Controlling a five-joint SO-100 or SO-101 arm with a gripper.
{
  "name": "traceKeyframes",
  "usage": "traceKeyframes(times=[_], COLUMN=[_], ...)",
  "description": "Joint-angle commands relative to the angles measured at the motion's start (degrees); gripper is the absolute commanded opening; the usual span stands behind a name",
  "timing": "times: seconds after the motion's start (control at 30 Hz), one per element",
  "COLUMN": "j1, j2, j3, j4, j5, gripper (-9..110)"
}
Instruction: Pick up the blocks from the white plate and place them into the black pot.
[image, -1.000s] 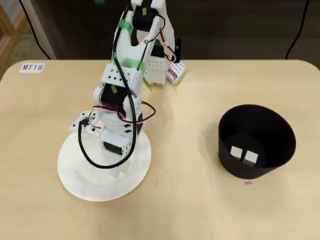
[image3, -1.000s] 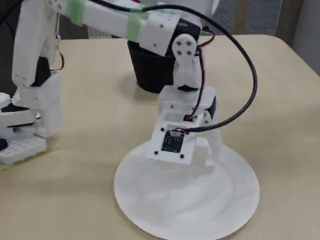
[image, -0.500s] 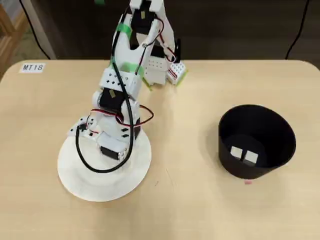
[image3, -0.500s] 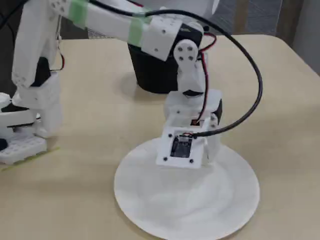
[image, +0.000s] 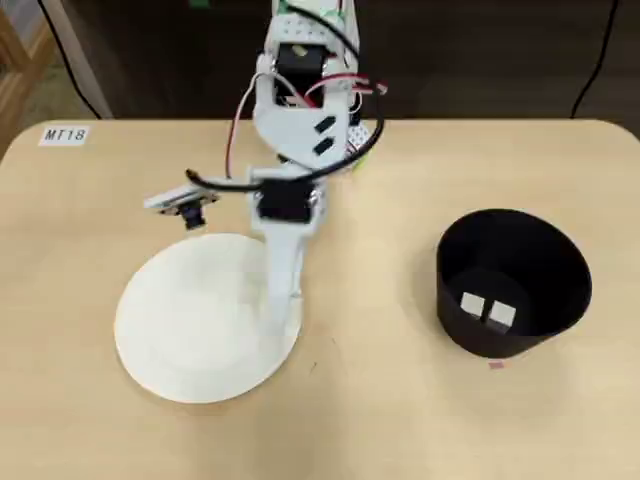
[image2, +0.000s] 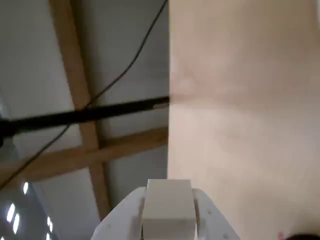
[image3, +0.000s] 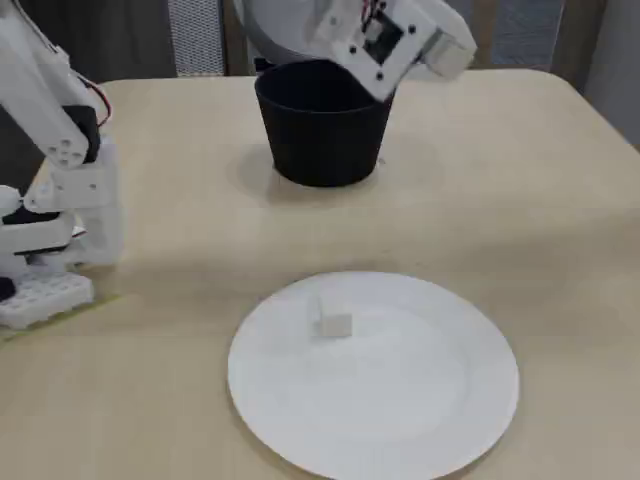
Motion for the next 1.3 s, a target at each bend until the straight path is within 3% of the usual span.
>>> traceKeyframes(times=[0.0,0.13,0.23,0.83,0.87,0.93,0.97,1.1,1.17,1.27], j1=[-14.9,-27.2,-30.6,-29.3,-29.1,-29.1,-28.9,-27.9,-27.1,-24.3], j2=[3.7,1.9,1.7,-2.6,-2.5,-2.1,-2.0,-0.6,0.4,2.5], j3=[-0.1,2.2,8.1,17.5,17.5,17.8,17.8,17.8,17.8,17.4], j4=[0.3,-0.5,-3.3,-12.7,-12.5,-12.0,-11.6,-10.1,-9.6,-7.4], j5=[-1.1,-3.4,-3.3,-6.4,-6.4,-8.7,-9.1,-9.8,-9.7,-8.3], gripper=[-2,-2,-2,-2,1,27,33,40,37,4])
